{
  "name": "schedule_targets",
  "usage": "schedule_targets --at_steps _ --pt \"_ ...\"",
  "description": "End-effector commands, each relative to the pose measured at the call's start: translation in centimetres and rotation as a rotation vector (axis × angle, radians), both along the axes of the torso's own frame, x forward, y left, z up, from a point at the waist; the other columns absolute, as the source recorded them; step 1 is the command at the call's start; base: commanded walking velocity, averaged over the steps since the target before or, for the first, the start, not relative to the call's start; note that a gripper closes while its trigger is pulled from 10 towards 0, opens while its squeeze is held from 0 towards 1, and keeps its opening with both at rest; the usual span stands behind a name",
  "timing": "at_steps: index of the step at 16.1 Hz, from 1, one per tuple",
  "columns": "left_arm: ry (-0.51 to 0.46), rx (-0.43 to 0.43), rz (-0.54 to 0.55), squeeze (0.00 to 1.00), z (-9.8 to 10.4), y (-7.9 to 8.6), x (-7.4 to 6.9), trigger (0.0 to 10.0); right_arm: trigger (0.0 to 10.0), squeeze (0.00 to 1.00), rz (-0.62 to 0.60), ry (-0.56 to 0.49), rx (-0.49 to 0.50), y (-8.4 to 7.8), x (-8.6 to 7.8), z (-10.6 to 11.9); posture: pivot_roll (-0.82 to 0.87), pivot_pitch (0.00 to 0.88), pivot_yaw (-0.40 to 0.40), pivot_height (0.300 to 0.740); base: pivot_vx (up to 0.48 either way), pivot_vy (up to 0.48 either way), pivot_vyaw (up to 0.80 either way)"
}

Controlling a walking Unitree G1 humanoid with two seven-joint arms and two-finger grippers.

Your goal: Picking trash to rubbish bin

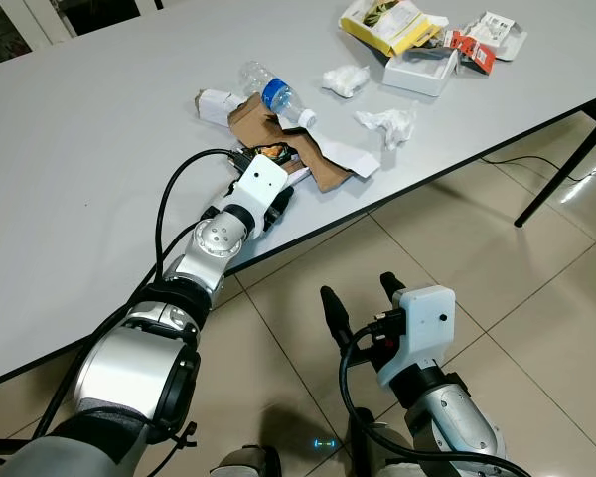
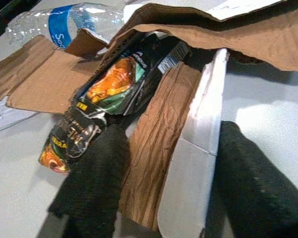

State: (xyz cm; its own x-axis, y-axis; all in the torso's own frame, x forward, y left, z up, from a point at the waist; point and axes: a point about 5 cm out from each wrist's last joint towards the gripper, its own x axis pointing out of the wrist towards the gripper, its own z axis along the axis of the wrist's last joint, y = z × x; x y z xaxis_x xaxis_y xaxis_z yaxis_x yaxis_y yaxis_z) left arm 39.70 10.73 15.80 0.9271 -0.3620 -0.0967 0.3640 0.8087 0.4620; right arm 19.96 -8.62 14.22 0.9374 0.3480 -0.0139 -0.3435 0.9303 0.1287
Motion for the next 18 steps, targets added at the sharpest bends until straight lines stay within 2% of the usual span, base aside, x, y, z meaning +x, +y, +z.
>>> schedule_targets --at_steps 1,7,18 --pt "0.180 0.053 0.025 0.00 -4.25 1.20 -1.39 0.0 10.0 0.00 0.010 0.011 0.003 0.19 -0.21 -0.05 -0.03 0.254 0.106 0.740 0.000 0.000 0.00" --pt "0.179 0.051 0.026 0.00 -4.25 1.24 -1.39 0.0 10.0 0.00 0.007 0.011 0.004 0.08 -0.15 -0.09 -0.03 0.247 0.107 0.740 0.000 0.000 0.00" --pt "0.144 -0.006 0.013 0.00 -3.92 1.37 -1.43 0.0 10.0 0.00 0.010 0.000 0.003 -0.30 0.50 -0.04 -0.01 0.217 0.095 0.740 0.000 0.000 0.00"
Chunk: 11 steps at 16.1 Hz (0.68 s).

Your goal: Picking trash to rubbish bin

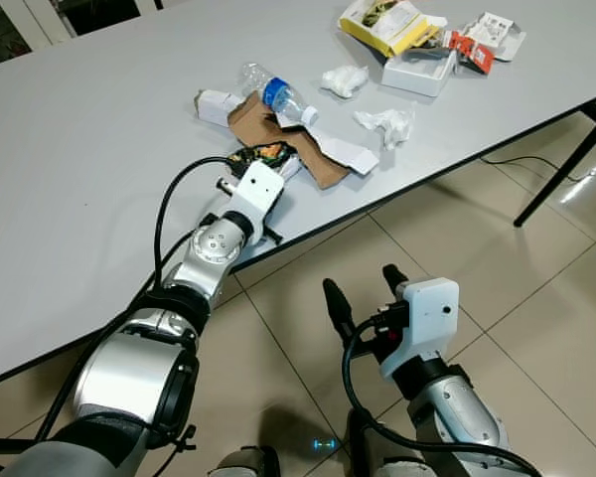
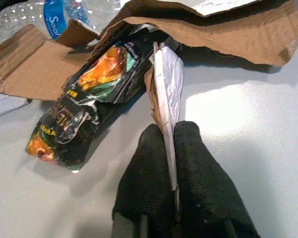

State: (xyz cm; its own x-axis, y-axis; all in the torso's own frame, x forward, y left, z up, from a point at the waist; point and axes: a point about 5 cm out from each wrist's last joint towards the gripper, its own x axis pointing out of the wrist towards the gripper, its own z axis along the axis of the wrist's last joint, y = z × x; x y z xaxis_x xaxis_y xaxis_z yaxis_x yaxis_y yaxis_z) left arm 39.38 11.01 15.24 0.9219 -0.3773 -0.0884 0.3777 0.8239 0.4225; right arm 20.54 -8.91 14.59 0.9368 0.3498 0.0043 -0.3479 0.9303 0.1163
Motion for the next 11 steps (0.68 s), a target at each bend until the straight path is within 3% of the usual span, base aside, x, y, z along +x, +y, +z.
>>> schedule_targets --at_steps 1,7,11 --pt "0.130 0.033 0.025 0.00 -3.2 1.2 -1.1 0.0 10.0 0.00 0.009 0.022 0.008 0.0 0.0 -0.4 -0.01 0.215 0.093 0.740 0.000 0.000 0.00" --pt "0.082 -0.068 0.060 0.00 -2.6 2.0 -1.0 0.0 10.0 0.00 0.006 0.017 -0.002 -0.2 0.3 -0.5 0.01 0.201 0.079 0.740 0.000 0.000 0.00" --pt "0.002 -0.148 0.053 0.00 -1.4 2.4 -0.8 0.0 10.0 0.00 0.017 0.012 -0.007 -0.2 0.7 -0.5 0.04 0.191 0.066 0.740 0.000 0.000 0.00"
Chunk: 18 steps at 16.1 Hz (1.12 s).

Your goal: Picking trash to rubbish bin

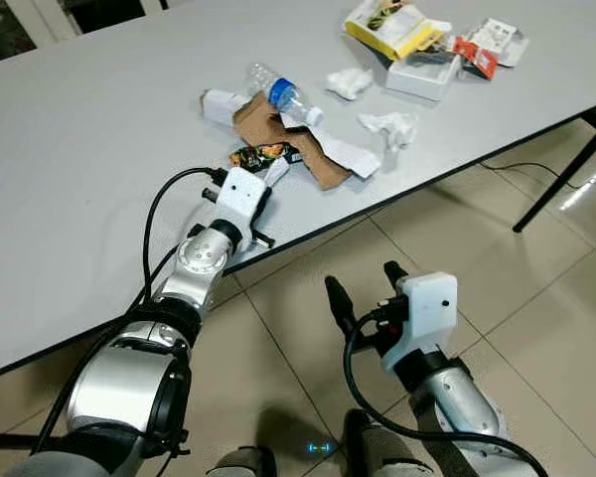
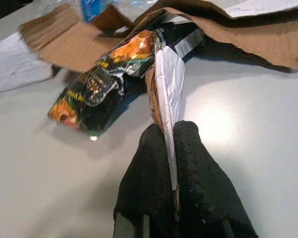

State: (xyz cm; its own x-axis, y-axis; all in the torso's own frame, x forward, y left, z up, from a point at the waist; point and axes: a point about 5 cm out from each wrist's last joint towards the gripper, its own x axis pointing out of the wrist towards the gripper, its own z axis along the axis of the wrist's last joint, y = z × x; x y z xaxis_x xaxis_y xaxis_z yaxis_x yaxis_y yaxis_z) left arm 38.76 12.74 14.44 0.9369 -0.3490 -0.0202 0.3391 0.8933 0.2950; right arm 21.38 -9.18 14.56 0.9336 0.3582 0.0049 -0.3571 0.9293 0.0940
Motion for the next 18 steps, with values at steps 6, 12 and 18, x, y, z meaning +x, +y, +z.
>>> schedule_targets --at_steps 6,12,18 --pt "-0.033 -0.082 -0.035 0.00 -0.8 0.7 -1.1 0.0 10.0 0.00 0.015 0.010 0.002 -0.2 0.7 -0.5 0.08 0.167 0.050 0.740 0.000 0.000 0.00" --pt "-0.065 -0.069 -0.138 0.00 -0.3 0.5 -2.1 0.0 10.0 0.00 -0.002 -0.004 -0.009 -0.6 1.5 -0.5 0.11 0.148 0.023 0.740 0.000 0.000 0.00" --pt "-0.113 0.010 -0.124 0.00 -0.8 1.4 -4.4 0.0 10.0 0.00 -0.028 -0.024 -0.031 -1.5 2.4 -0.5 0.15 0.113 -0.001 0.740 0.000 0.000 0.00"
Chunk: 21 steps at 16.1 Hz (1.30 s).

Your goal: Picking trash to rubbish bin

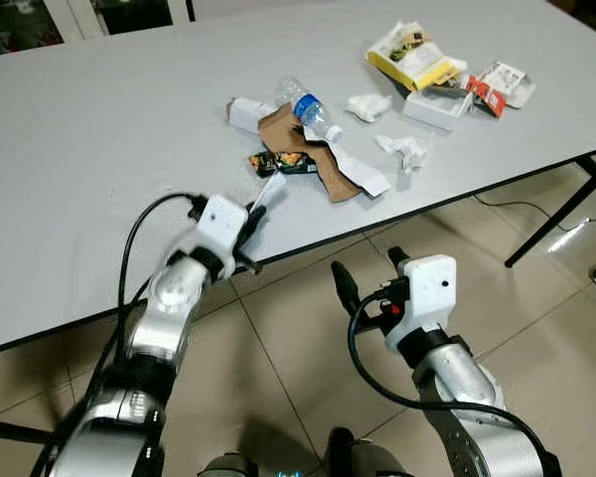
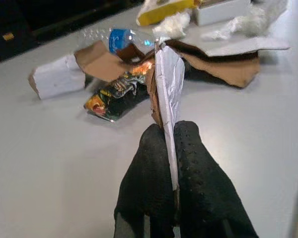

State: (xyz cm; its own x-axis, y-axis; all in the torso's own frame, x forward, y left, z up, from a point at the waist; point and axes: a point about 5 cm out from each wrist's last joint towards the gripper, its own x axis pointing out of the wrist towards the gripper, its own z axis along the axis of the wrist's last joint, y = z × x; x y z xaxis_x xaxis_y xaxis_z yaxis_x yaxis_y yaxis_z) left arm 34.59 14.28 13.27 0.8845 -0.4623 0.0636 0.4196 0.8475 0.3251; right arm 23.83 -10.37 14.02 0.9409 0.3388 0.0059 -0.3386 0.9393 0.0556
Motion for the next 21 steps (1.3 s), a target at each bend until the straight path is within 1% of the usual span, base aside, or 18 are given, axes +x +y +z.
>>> schedule_targets --at_steps 1,3,4,5,6,8,10,12,14,15,17,18,19,21 --pt "-0.041 0.011 0.013 0.00 0.4 -0.1 -0.6 0.0 10.0 0.00 -0.019 -0.014 -0.001 -0.4 0.1 0.0 0.15 0.108 -0.001 0.740 0.000 0.000 0.00" --pt "-0.070 0.008 0.036 0.00 0.1 0.0 -1.6 0.0 10.0 0.00 -0.045 -0.021 -0.007 -0.8 0.2 -0.1 0.15 0.100 0.000 0.740 0.000 0.000 0.00" --pt "-0.104 0.021 0.036 0.00 -0.1 0.1 -2.2 0.0 10.0 0.00 -0.060 -0.022 -0.010 -1.0 0.2 -0.1 0.15 0.097 0.001 0.740 0.000 0.000 0.00" --pt "-0.116 0.025 0.042 0.00 -0.3 0.2 -2.5 0.0 10.0 0.00 -0.070 -0.022 -0.012 -1.1 0.2 -0.2 0.16 0.095 0.000 0.740 0.000 0.000 0.00" --pt "-0.118 0.027 0.077 0.00 -0.8 0.6 -2.9 0.0 10.0 0.00 -0.087 -0.022 -0.013 -1.4 0.3 -0.3 0.16 0.094 -0.002 0.740 0.000 0.000 0.00" --pt "-0.135 0.026 0.131 0.00 -1.0 0.7 -3.2 0.0 10.0 0.00 -0.099 -0.027 -0.030 -1.6 0.4 -0.5 0.16 0.087 -0.009 0.740 0.000 0.000 0.00" --pt "-0.144 0.021 0.150 0.00 -0.9 0.3 -3.2 0.0 10.0 0.00 -0.108 -0.028 -0.040 -1.8 0.4 -0.6 0.16 0.082 -0.011 0.740 0.000 0.000 0.00" --pt "-0.152 0.030 0.156 0.00 -0.9 0.3 -3.2 0.0 10.0 0.00 -0.116 -0.030 -0.041 -1.9 0.4 -0.7 0.16 0.081 -0.011 0.740 0.000 0.000 0.00" --pt "-0.130 0.069 0.165 0.00 -1.5 0.5 -3.4 2.5 10.0 0.00 -0.140 -0.030 -0.041 -2.1 0.3 -0.8 0.15 0.086 -0.008 0.740 0.000 0.000 0.00" --pt "-0.127 0.078 0.166 0.00 -1.7 0.5 -3.5 2.9 10.0 0.00 -0.144 -0.028 -0.041 -2.2 0.3 -0.9 0.15 0.086 -0.008 0.740 0.000 0.000 0.00" --pt "-0.113 0.080 0.172 0.00 -2.0 0.4 -3.6 2.5 10.0 0.00 -0.158 -0.013 -0.037 -2.3 0.1 -1.3 0.15 0.089 -0.005 0.740 0.000 0.000 0.00" --pt "-0.096 0.088 0.163 0.00 -2.2 0.2 -3.6 3.4 10.0 0.00 -0.160 -0.011 -0.038 -2.3 0.0 -1.3 0.14 0.094 -0.006 0.740 0.000 0.000 0.00" --pt "-0.080 0.088 0.157 0.00 -2.4 -0.1 -3.5 4.7 10.0 0.00 -0.162 -0.011 -0.039 -2.3 -0.1 -1.3 0.14 0.094 -0.006 0.740 0.000 0.000 0.00" --pt "-0.072 0.089 0.156 0.00 -2.4 -0.3 -3.2 4.6 10.0 0.00 -0.166 -0.011 -0.044 -2.3 -0.1 -1.4 0.14 0.094 -0.006 0.740 0.000 0.000 0.00"
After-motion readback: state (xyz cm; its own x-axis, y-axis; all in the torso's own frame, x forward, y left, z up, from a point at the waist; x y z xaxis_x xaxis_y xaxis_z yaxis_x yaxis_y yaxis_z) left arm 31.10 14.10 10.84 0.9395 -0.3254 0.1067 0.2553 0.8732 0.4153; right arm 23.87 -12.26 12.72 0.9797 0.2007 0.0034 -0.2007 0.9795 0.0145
